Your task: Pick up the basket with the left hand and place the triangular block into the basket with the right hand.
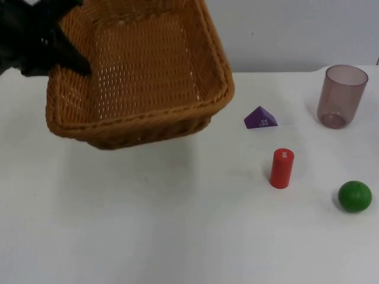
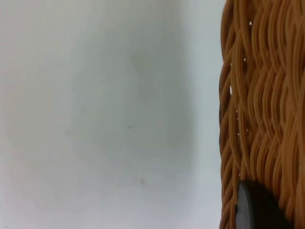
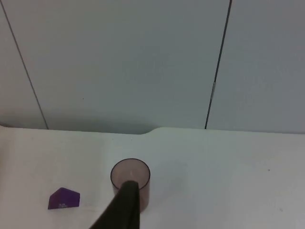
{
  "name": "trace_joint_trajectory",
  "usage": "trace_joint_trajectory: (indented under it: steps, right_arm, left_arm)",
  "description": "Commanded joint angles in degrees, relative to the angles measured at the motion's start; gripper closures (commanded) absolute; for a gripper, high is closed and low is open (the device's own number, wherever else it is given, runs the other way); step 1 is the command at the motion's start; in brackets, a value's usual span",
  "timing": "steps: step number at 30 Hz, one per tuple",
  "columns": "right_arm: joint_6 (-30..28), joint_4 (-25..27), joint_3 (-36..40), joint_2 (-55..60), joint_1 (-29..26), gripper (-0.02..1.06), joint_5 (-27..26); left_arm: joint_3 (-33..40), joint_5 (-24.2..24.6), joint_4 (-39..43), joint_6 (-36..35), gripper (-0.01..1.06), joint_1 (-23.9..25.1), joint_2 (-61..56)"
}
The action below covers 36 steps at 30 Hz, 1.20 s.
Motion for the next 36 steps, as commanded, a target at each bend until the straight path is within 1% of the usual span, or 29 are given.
trace_joint_trajectory:
  steps: [1, 3, 4, 6, 7, 10, 11, 12, 13, 15, 16, 17, 21, 22, 26, 27, 29, 31, 33, 36]
  right_arm:
    - [-2.3, 0.0, -0.4, 1.1, -0.3, 0.0, 0.3]
    - [-3.4, 0.6, -0.9, 1.8, -0.3, 0.0, 1.0]
    - [-5.2, 1.9, -1.5, 2.8, -0.3, 0.0, 2.0]
    - [-11.3, 5.0, -3.6, 5.1, -0.3, 0.0, 2.6]
    - [-11.3, 5.0, -3.6, 5.1, -0.3, 0.0, 2.6]
    - [-22.0, 11.9, -8.4, 10.3, -0.3, 0.0, 2.7]
    - [-24.3, 13.9, -10.6, 12.2, -0.3, 0.0, 3.1]
    - [-24.3, 13.9, -10.6, 12.2, -0.3, 0.0, 3.1]
    - [-25.6, 15.7, -12.6, 14.7, -0.3, 0.0, 3.3]
    - [-26.3, 18.0, -18.0, 21.4, -0.3, 0.0, 3.5]
    - [-26.8, 18.4, -19.7, 24.3, -0.2, 0.0, 3.5]
    - [-26.8, 18.4, -19.7, 24.3, -0.2, 0.0, 3.5]
    - [-32.5, 19.0, -25.9, 35.6, 2.9, 0.0, 4.3]
    - [-32.5, 19.0, -25.9, 35.6, 2.9, 0.0, 4.3]
    - [-40.5, 19.0, -31.3, 45.2, 7.8, 0.0, 5.5]
    - [-40.5, 19.0, -31.3, 45.2, 7.8, 0.0, 5.5]
    - [-42.8, 18.8, -33.9, 49.3, 9.6, 0.0, 5.9]
    - [-42.9, 16.7, -36.7, 54.5, 10.9, 0.0, 7.0]
    - [-43.2, 16.2, -37.6, 56.0, 11.2, 0.0, 7.0]
    - [-45.8, 16.2, -39.2, 61.1, 11.6, 0.0, 8.0]
  left_arm:
    - [-0.2, 1.2, -1.5, -1.0, 1.05, -0.3, -1.2]
    - [-0.2, 1.3, -1.0, -1.2, 1.05, -0.3, -1.2]
    - [-0.2, 1.6, -0.9, -1.2, 1.05, -0.3, -1.2]
    - [-0.2, 1.5, -0.9, -1.2, 1.05, -0.3, -1.2]
    - [-0.2, 1.5, -0.9, -1.2, 1.05, -0.3, -1.2]
    - [-0.2, 0.9, -0.9, -1.2, 1.05, -0.3, -1.0]
    - [-0.2, 0.9, -0.9, -1.2, 1.05, -0.3, -1.0]
    - [-0.2, 0.9, -0.9, -1.2, 1.05, -0.3, -1.0]
    - [-0.2, 0.9, -0.9, -1.2, 1.05, -0.3, -1.0]
    - [-0.2, 0.8, -0.9, -1.2, 1.05, -0.4, -1.0]
    - [-0.2, 0.8, -0.9, -1.2, 1.05, -0.4, -1.0]
    - [-0.2, 0.8, -0.9, -1.2, 1.05, -0.4, -1.0]
    - [-0.2, 0.7, -0.6, -1.2, 1.05, -1.5, -1.0]
    - [-0.2, 0.7, -0.6, -1.2, 1.05, -1.5, -1.0]
    - [-0.2, 0.6, -0.4, -1.2, 1.05, -3.6, -1.0]
    - [-0.2, 0.6, -0.4, -1.2, 1.05, -3.6, -1.0]
    - [-0.2, 0.6, -0.2, -1.2, 1.05, -4.5, -1.0]
    - [-0.2, 0.4, -0.2, -1.5, 1.05, -4.9, -0.9]
    - [-0.2, 0.3, -0.2, -2.1, 1.05, -4.9, -0.9]
    - [-0.2, -2.2, 2.2, -4.6, 1.05, -4.9, -0.9]
